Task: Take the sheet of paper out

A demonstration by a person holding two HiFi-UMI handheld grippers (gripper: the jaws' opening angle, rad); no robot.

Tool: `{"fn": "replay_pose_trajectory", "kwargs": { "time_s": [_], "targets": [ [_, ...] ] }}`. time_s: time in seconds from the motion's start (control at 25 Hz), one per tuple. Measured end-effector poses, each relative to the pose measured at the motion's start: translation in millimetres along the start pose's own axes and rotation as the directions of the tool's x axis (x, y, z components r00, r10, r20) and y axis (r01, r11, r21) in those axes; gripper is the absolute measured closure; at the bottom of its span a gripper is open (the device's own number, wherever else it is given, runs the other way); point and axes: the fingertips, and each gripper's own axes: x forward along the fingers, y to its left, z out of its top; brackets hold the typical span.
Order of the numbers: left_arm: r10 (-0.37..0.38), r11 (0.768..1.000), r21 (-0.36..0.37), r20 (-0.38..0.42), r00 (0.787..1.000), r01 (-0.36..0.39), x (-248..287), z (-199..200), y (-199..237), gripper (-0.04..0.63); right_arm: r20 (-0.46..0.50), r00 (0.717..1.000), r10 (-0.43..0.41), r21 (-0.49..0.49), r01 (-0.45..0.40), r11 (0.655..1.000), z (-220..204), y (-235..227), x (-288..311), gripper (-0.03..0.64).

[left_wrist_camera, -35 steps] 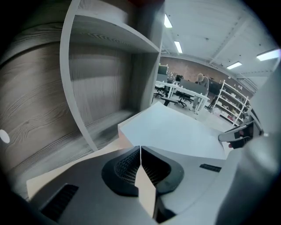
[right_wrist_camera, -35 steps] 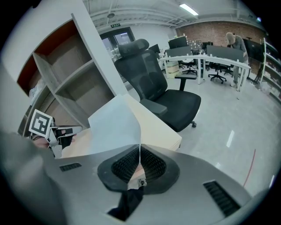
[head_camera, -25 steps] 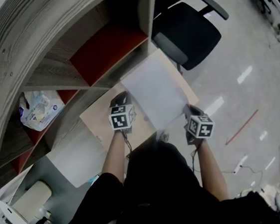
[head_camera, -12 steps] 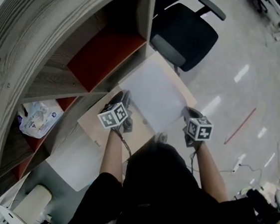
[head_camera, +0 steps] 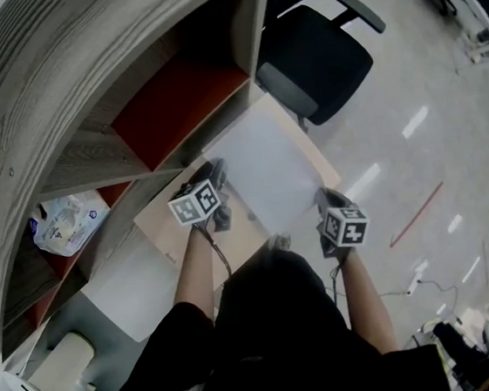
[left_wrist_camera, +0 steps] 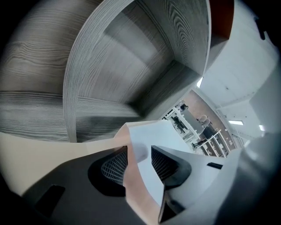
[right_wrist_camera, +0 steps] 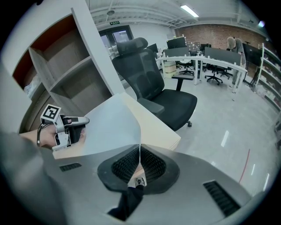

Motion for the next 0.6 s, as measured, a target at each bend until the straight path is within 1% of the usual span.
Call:
{"fn": "replay_pose_trajectory", "kwargs": {
  "time_s": [0.16, 0.28, 0.6],
  "targets": [
    [-0.015, 1.000, -0.001, -0.017, 1.000, 0.015, 3.9, -0.7, -0.9, 0.403, -0.003, 1.000, -0.006, 0.010, 0.006, 1.000, -1.3, 0.5, 0.7, 0.591],
    [-0.022, 1.000, -0.002, -0.024, 0.999, 0.022, 6.0, -0.8, -2.1, 0.405, -0.004, 1.000, -0.025, 0.003, 0.025, 1.000, 0.1, -0.9, -0.1, 0.591],
    [-0.017, 1.000, 0.001, -0.051, 0.999, 0.017, 8.7, -6.5, 0.8, 0.405, -0.013, 0.999, -0.044, -0.013, 0.044, 0.999, -3.2, -0.7, 0.7, 0.591]
  ]
}}
